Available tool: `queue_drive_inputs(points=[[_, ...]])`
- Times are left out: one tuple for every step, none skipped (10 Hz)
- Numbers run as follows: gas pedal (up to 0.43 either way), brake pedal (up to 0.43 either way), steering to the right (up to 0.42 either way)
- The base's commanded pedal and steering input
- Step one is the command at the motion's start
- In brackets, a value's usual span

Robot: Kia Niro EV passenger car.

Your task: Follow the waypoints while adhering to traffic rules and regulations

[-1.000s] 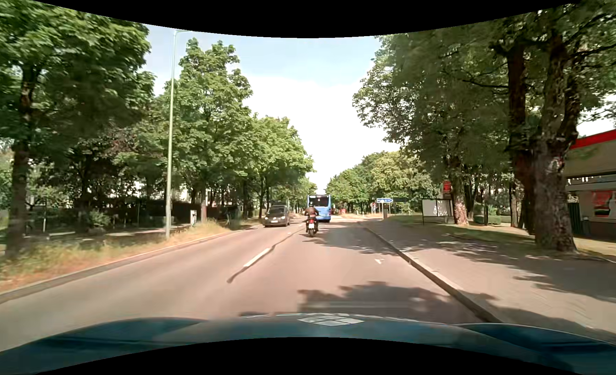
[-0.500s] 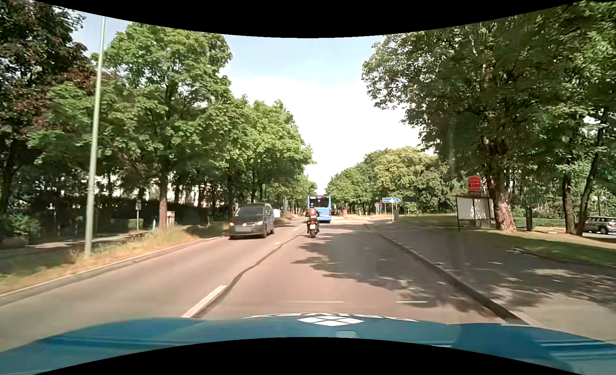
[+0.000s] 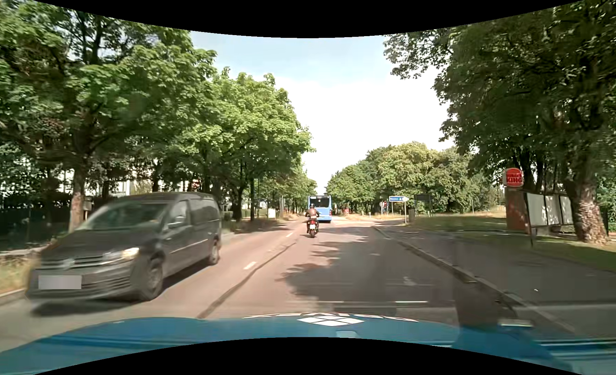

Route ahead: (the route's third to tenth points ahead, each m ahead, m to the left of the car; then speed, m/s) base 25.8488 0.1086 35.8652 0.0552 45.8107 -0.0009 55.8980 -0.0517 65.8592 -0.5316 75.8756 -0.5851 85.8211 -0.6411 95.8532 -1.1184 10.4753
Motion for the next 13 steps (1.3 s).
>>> queue_drive_inputs(points=[[0.098, 0.0, -0.001], [0.098, 0.0, -0.001], [0.098, 0.0, -0.001], [0.098, 0.0, -0.002], [0.047, 0.0, -0.001], [0.0, 0.0, -0.002], [0.0, 0.0, -0.001], [0.0, 0.0, -0.001], [0.02, 0.0, -0.001], [0.039, 0.0, -0.001], [0.039, 0.0, -0.002], [0.039, 0.0, -0.001], [0.039, 0.0, -0.001]])
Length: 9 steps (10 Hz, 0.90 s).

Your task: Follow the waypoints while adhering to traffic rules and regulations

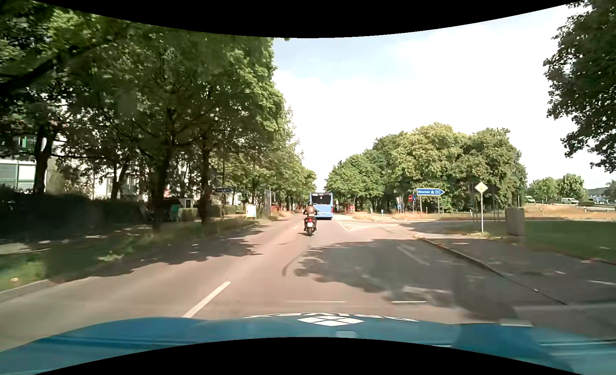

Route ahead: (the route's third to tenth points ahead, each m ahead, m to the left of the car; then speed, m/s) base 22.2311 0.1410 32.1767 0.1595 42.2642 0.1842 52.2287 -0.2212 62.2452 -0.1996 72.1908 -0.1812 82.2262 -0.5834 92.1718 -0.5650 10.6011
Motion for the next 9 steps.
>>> queue_drive_inputs(points=[[0.039, 0.0, -0.002], [0.039, 0.0, -0.001], [0.039, 0.0, -0.001], [0.028, 0.0, -0.001], [0.028, 0.0, -0.001], [0.028, 0.0, -0.001], [0.008, 0.0, -0.001], [0.0, 0.0, -0.001], [0.0, 0.0, -0.001]])
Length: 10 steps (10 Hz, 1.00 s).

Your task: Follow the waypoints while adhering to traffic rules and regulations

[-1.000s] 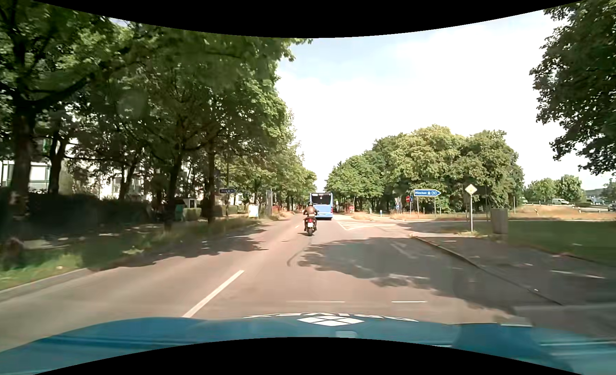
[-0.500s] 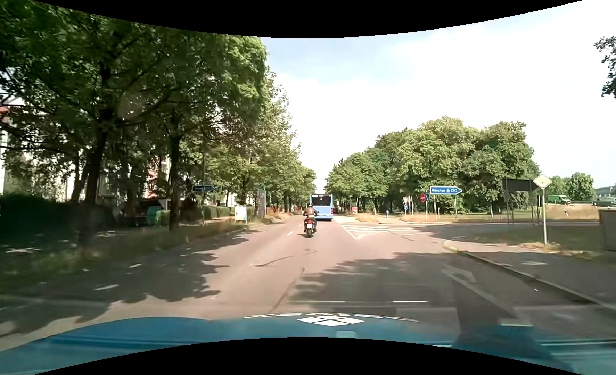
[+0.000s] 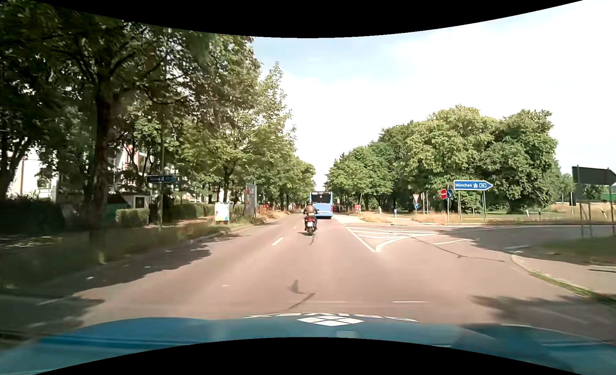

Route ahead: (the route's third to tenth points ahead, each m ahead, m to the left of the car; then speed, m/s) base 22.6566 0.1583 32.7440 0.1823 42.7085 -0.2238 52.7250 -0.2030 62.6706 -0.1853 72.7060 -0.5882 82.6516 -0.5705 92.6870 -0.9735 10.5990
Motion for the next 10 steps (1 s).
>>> queue_drive_inputs(points=[[0.0, 0.0, -0.001], [0.0, 0.0, -0.001], [0.0, 0.0, -0.001], [0.0, 0.0, -0.001], [0.0, 0.0, -0.001], [0.0, 0.0, -0.001], [0.0, 0.0, -0.001], [0.0, 0.0, -0.001], [0.0, 0.0, -0.001], [0.0, 0.0, -0.001]])
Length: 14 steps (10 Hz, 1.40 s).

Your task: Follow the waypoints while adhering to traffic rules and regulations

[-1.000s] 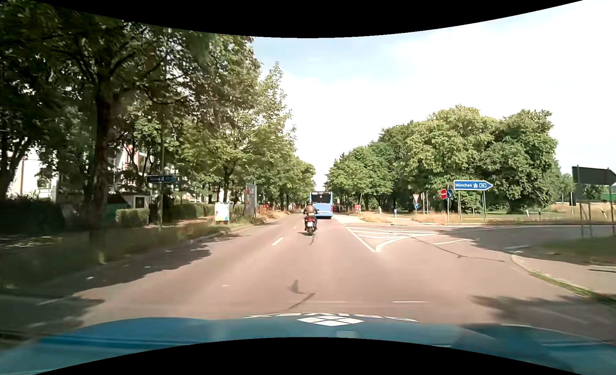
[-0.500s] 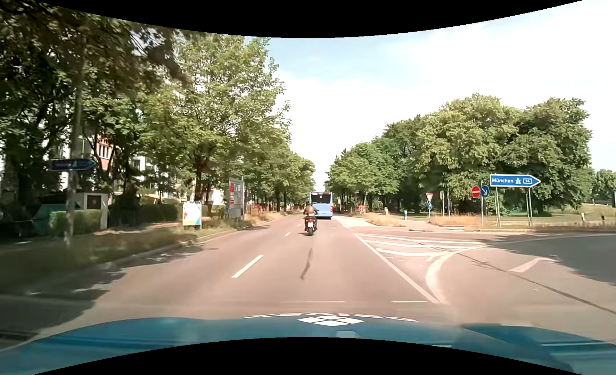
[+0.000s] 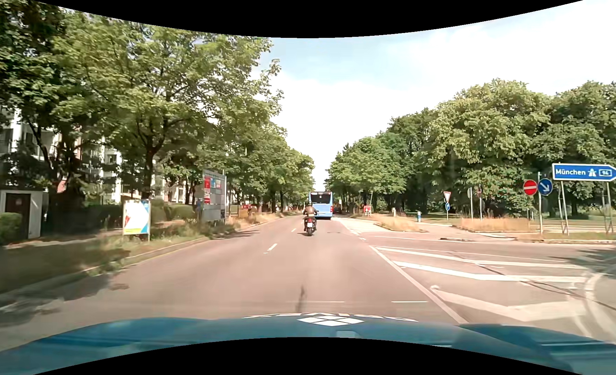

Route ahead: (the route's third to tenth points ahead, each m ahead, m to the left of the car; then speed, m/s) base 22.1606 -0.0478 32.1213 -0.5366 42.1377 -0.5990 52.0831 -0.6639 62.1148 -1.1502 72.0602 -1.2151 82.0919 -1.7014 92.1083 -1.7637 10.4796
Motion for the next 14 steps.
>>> queue_drive_inputs(points=[[0.0, 0.0, -0.001], [0.0, 0.0, -0.001], [0.0, 0.0, -0.001], [0.0, 0.0, -0.001], [0.0, 0.0, -0.001], [0.0, 0.0, -0.001], [0.0, 0.0, -0.001], [0.0, 0.0, -0.001], [0.0, 0.0, -0.001], [0.0, 0.0, -0.001], [0.0, 0.0, -0.001], [0.0, 0.0, -0.001], [0.0, 0.0, -0.001], [0.0, 0.0, -0.001]])
